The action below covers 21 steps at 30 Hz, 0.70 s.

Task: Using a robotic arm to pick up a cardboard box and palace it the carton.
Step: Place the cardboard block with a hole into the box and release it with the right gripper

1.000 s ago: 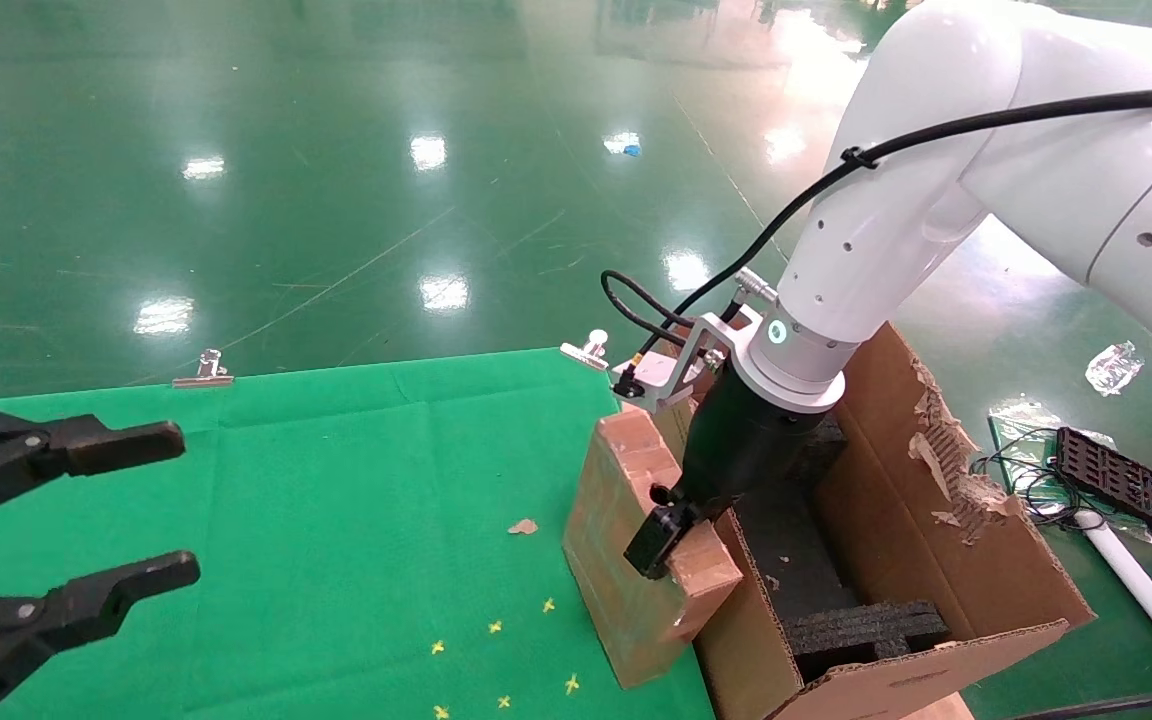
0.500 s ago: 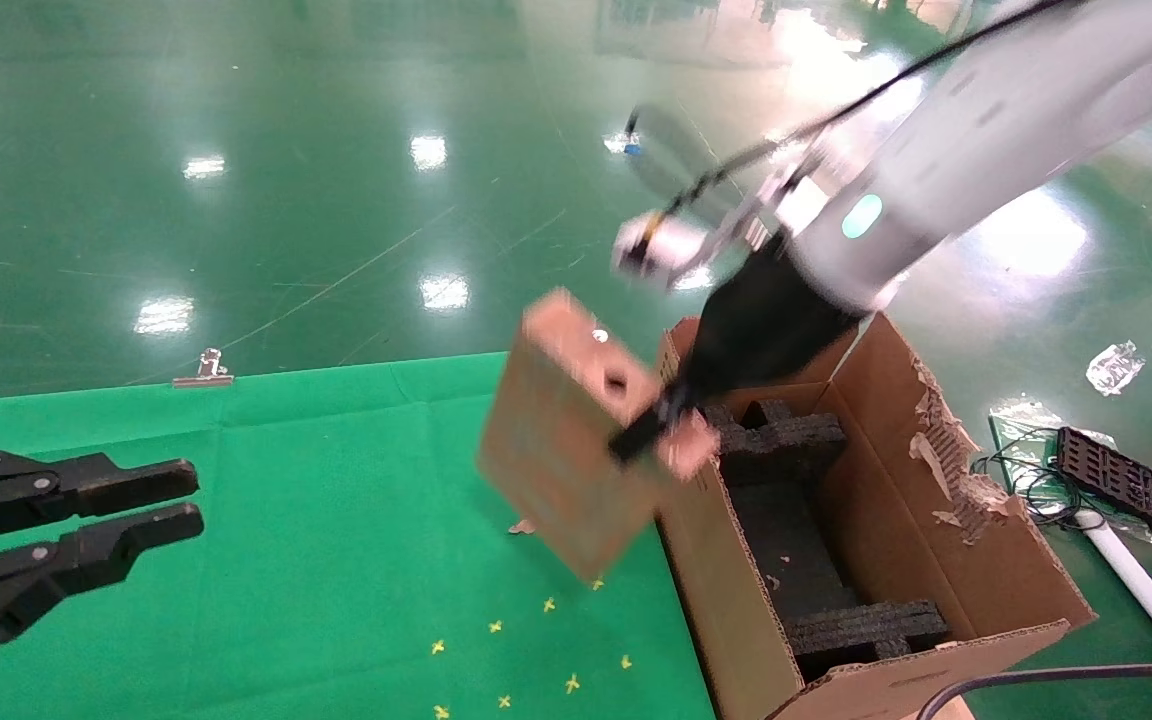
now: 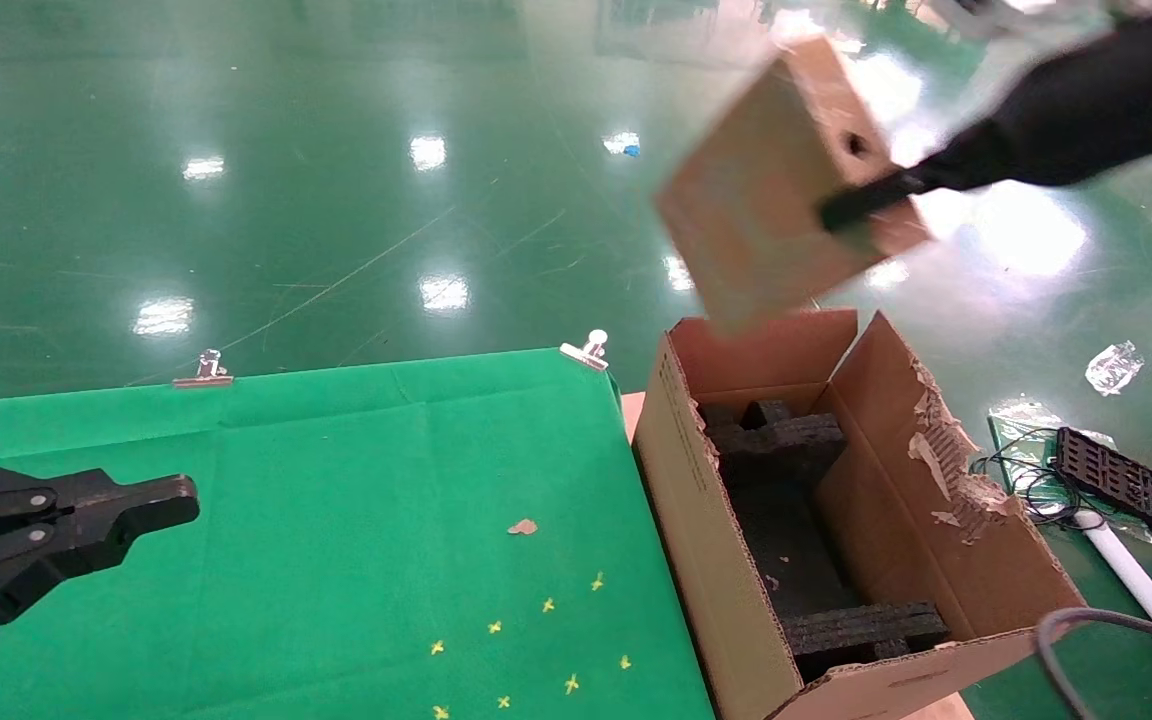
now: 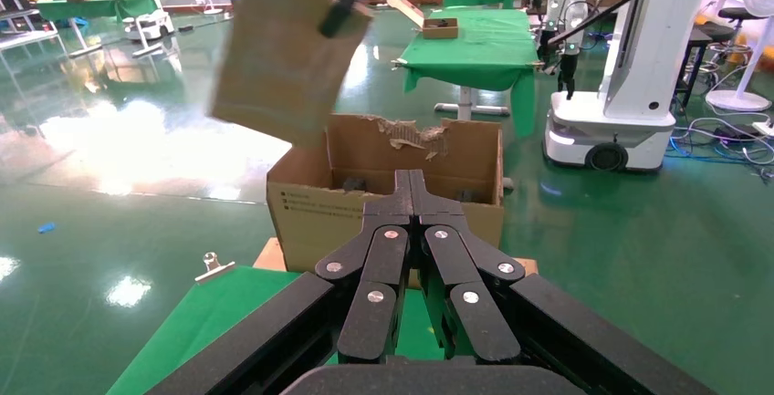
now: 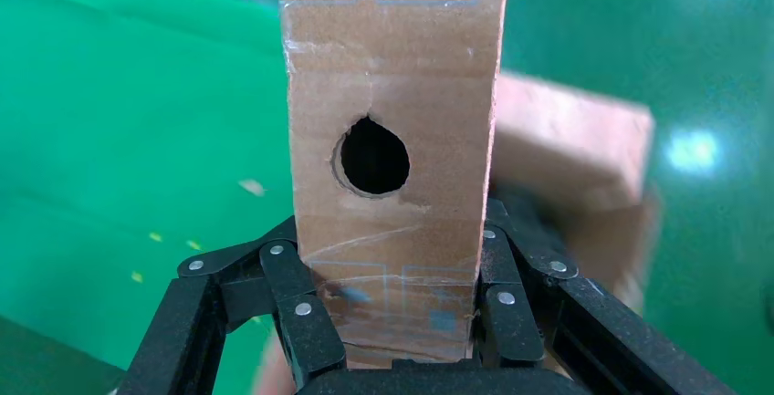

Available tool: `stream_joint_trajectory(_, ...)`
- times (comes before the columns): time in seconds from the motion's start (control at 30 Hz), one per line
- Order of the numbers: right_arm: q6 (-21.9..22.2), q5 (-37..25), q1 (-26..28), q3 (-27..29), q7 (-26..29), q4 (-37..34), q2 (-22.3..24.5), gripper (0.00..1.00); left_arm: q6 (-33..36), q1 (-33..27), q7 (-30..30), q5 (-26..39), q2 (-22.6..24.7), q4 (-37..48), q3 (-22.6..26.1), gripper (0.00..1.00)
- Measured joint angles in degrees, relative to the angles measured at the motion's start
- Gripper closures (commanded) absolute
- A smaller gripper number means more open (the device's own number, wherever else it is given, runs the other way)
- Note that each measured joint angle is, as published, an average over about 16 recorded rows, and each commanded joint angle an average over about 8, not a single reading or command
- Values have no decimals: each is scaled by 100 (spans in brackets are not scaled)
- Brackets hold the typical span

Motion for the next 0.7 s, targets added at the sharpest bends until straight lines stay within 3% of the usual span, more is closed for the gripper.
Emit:
stream_joint_trajectory(0.17, -138, -292, -10, -201, 79, -208, 281, 100, -1, 0, 1, -1, -1, 0, 2, 97)
stream_joint_trajectory(0.43, -191, -472, -435, -496, 202, -577, 420, 100, -2, -1, 2, -3, -2, 0, 4, 0)
stream_joint_trajectory(0.7, -34, -494, -1008, -678, 149, -1183, 224, 100, -3, -2, 4, -5, -3, 0, 7, 0)
